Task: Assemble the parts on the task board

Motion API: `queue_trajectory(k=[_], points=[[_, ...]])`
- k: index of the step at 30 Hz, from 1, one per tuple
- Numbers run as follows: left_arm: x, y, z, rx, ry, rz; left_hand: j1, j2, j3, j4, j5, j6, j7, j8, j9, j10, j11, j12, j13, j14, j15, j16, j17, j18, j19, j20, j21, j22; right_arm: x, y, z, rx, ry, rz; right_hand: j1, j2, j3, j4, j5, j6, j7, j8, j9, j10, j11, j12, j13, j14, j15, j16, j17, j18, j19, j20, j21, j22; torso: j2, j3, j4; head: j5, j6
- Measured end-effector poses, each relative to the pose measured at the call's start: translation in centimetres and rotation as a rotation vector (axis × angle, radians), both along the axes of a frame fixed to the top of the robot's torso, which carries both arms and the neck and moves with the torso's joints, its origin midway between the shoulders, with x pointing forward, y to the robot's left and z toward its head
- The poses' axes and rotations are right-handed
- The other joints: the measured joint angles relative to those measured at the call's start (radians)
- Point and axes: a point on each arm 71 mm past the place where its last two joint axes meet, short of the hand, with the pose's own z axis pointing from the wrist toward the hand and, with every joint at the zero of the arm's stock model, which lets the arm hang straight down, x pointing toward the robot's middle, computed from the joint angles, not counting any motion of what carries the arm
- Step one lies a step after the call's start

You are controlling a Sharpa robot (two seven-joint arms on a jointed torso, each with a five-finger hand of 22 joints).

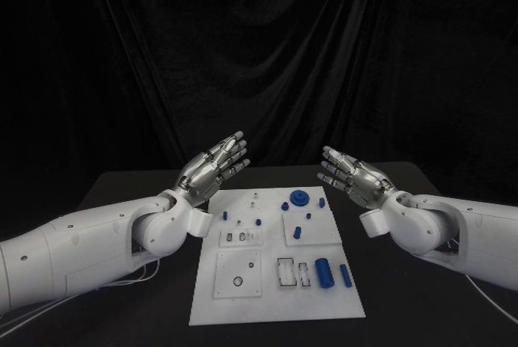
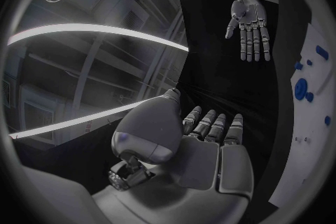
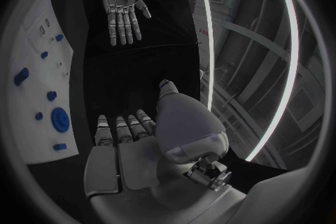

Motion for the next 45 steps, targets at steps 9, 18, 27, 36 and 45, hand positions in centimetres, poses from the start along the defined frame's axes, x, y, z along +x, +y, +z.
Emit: queue_trajectory(k=[9, 18, 27, 36, 45], points=[[-0.5, 1.6, -0.1, 0.059, -0.051, -0.042, 0.069, -0.036, 0.018, -0.032, 0.058, 0.050, 0.025, 0.008, 0.007, 0.109, 0.050, 0.086, 0.019, 0.087, 0.043, 0.079, 0.021, 0.000, 0.063, 0.024, 0.036, 0.023, -0.4, 0.7, 0.9, -0.011, -0.043, 0.085, 0.166, -0.032, 0.042, -0.076, 0.152, 0.134, 0.056, 0.102, 0.024, 0.065, 0.082, 0.200, 0.038, 0.176, 0.113, 0.163, 0.068, 0.000, 0.330, 0.095, 0.185, 0.089, 0.033, -0.0113, 0.0227, -0.001, -0.041], [-1.5, 3.7, 0.2, 0.095, -0.071, -0.023, 0.104, -0.054, 0.020, -0.046, 0.099, 0.104, 0.050, 0.016, 0.012, 0.171, 0.073, 0.158, 0.027, 0.150, 0.067, 0.146, 0.031, -0.017, 0.107, 0.026, 0.055, 0.029, 0.1, 0.0, 2.5, -0.088, -0.116, 0.109, 0.216, -0.047, 0.078, -0.127, 0.173, 0.201, 0.078, 0.198, 0.034, 0.140, 0.120, 0.448, 0.058, 0.439, 0.131, 0.342, 0.111, 0.000, 0.573, 0.097, 0.258, 0.102, 0.057, -0.0255, 0.0251, -0.001, -0.084], [-2.9, 5.5, 0.7, 0.111, -0.076, 0.013, 0.115, -0.055, 0.023, -0.043, 0.117, 0.146, 0.067, 0.022, 0.016, 0.206, 0.081, 0.207, 0.031, 0.182, 0.071, 0.185, 0.036, -0.032, 0.136, 0.024, 0.064, 0.033, 1.5, 0.4, 7.2, -0.343, -0.297, 0.172, 0.297, -0.087, 0.115, -0.221, 0.059, 0.430, 0.108, 0.347, 0.069, 0.385, 0.163, 0.708, 0.095, 0.822, 0.054, 0.570, 0.184, 0.000, 0.924, 0.024, 0.497, 0.213, 0.085, -0.0342, 0.0319, -0.011, -0.115], [-3.6, 6.0, 1.1, 0.102, -0.071, 0.032, 0.119, -0.059, 0.028, -0.047, 0.128, 0.158, 0.072, 0.022, 0.017, 0.206, 0.081, 0.212, 0.031, 0.186, 0.075, 0.191, 0.036, -0.032, 0.140, 0.028, 0.068, 0.033, 2.7, 2.6, 10.4, -0.844, -0.564, 0.225, 0.319, -0.190, 0.268, -0.106, -0.136, 0.666, 0.091, 0.298, 0.056, 0.839, 0.075, 0.523, 0.058, 1.275, -0.058, 1.182, 0.628, -0.072, 1.323, -0.075, 1.348, 1.136, 0.126, -0.0404, 0.0465, -0.021, -0.109], [-3.9, 5.6, 1.4, 0.084, -0.063, 0.030, 0.127, -0.059, 0.032, -0.051, 0.136, 0.162, 0.076, 0.026, 0.017, 0.206, 0.081, 0.212, 0.031, 0.191, 0.079, 0.195, 0.035, -0.032, 0.143, 0.024, 0.068, 0.033, 2.9, 4.2, 11.1, -1.387, -0.834, 0.238, 0.300, -0.290, 0.342, -0.016, -0.213, 0.707, 0.061, 0.214, 0.061, 0.884, 0.059, 0.399, 0.058, 1.425, -0.096, 1.335, 0.933, -0.087, 1.369, -0.101, 1.420, 1.241, 0.164, -0.0421, 0.0554, -0.039, -0.101]])
